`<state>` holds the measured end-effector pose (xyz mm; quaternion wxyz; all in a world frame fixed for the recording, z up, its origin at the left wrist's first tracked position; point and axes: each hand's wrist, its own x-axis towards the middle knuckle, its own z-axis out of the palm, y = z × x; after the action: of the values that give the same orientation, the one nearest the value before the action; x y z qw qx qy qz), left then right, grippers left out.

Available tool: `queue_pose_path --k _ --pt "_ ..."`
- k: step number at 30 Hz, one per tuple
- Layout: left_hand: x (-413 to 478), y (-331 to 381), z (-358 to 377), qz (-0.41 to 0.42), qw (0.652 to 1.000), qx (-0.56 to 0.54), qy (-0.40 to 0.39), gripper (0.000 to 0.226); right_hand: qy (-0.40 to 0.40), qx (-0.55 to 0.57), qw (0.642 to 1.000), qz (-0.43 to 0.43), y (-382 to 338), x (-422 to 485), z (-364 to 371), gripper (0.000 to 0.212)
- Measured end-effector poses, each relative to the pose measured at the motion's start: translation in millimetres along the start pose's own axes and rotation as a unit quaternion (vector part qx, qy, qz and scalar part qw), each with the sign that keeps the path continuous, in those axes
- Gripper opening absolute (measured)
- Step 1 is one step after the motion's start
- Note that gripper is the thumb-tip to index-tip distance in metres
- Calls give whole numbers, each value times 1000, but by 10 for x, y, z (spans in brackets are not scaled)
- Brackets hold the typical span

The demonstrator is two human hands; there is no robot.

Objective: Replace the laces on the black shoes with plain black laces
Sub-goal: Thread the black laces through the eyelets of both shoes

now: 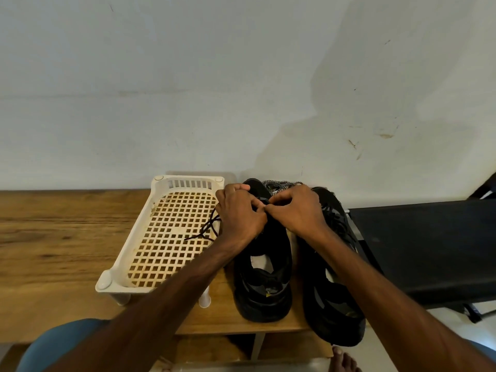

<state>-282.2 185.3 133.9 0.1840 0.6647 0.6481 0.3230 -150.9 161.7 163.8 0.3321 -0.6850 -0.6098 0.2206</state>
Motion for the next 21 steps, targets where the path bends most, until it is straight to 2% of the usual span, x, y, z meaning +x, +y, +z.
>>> queue_pose_path --k 3,11,16,21 --pt "6 -2 16 -19 1000 -15 10 9 -10 24 1000 18 36 -61 -21 23" --pt "-37 6 63 -35 999 -35 20 3 -29 25 999 30 16 -91 -51 25" --pt "-34 8 40 -29 997 -74 12 9 -36 13 999 24 17 -88 -71 28" --pt "-67 79 42 -49 998 -47 5 10 -48 9 998 29 20 -61 -83 40"
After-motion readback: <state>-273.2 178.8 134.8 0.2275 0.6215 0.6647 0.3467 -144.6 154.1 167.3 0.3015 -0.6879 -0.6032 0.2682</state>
